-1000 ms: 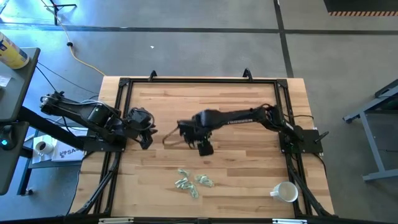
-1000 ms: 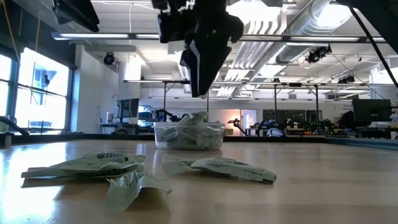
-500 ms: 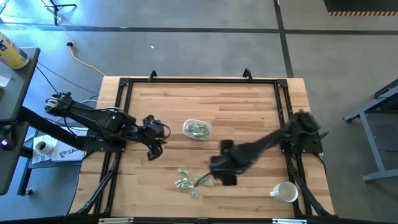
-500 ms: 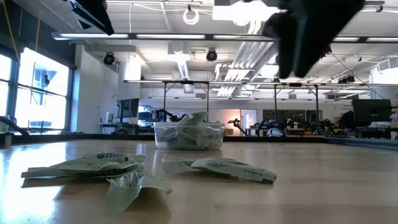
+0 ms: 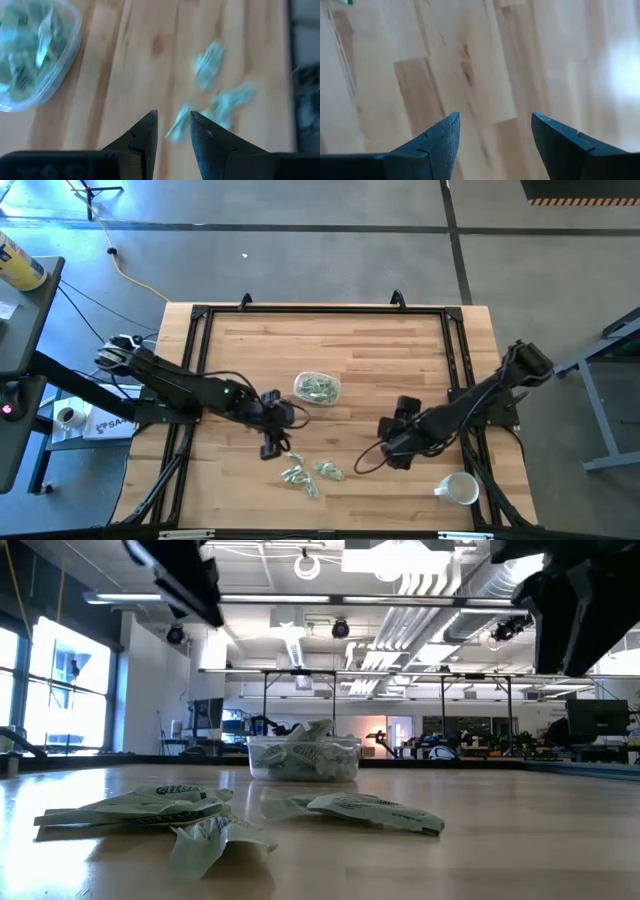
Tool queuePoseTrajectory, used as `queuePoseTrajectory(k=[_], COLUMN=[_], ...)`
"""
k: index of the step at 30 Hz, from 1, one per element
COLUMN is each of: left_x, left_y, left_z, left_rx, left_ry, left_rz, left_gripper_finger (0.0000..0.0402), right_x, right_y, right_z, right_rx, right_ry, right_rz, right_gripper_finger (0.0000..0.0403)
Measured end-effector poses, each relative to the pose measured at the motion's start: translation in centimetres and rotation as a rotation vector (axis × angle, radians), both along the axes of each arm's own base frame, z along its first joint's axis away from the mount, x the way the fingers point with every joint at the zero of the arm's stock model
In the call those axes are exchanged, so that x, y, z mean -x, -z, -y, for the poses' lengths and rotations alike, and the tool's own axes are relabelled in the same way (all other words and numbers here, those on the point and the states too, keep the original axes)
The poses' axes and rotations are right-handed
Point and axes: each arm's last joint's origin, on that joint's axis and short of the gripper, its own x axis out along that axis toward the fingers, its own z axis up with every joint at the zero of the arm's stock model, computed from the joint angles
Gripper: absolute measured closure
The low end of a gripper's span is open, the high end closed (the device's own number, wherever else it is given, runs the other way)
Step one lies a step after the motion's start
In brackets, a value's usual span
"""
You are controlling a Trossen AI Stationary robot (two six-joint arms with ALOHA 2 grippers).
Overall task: Pick and place Stevia / Truvia into bins
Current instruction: Put the stevia packet into the transparent container
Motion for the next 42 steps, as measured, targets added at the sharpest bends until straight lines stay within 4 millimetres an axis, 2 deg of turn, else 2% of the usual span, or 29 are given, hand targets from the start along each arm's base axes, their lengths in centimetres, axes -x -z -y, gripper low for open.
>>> queuePoseTrajectory(k=[6,9,15,18,24,31,36,42], left_x=[-1.1,-1.4,-2.7,-3.2,-3.9,-3.7,-3.5,-3.9], left_y=[-2.0,-2.1,0.0,1.4,4.5,6.1,7.5,8.5], left_z=[0.4,0.4,0.8,1.1,1.6,2.8,4.4,4.3], left_rx=[0.088,0.087,0.040,0.045,0.027,-0.036,-0.057,-0.066], left_ry=[-0.062,-0.057,-0.058,-0.028,0.062,0.213,0.239,0.193], left_rz=[0.134,0.154,0.105,0.049,-0.103,-0.165,-0.205,-0.229], left_gripper_finger=[0.0254,0.0254,0.0254,0.0254,0.0254,0.0252,0.0205,0.0139], right_x=[1.2,2.0,4.5,5.1,5.1,4.9,4.4,4.2], right_y=[-1.3,-1.6,-0.2,0.5,2.4,2.9,2.7,2.6], right_z=[0.6,1.2,2.7,3.1,3.6,3.5,3.5,3.8], right_rx=[0.084,0.096,0.030,-0.003,-0.047,-0.074,-0.024,-0.027], right_ry=[-0.120,-0.151,-0.079,-0.070,-0.004,0.004,-0.040,-0.024], right_rz=[-0.012,0.020,0.085,0.135,0.157,0.184,0.244,0.254], right_gripper_finger=[0.0166,0.0167,0.0166,0.0166,0.0166,0.0166,0.0158,0.0147])
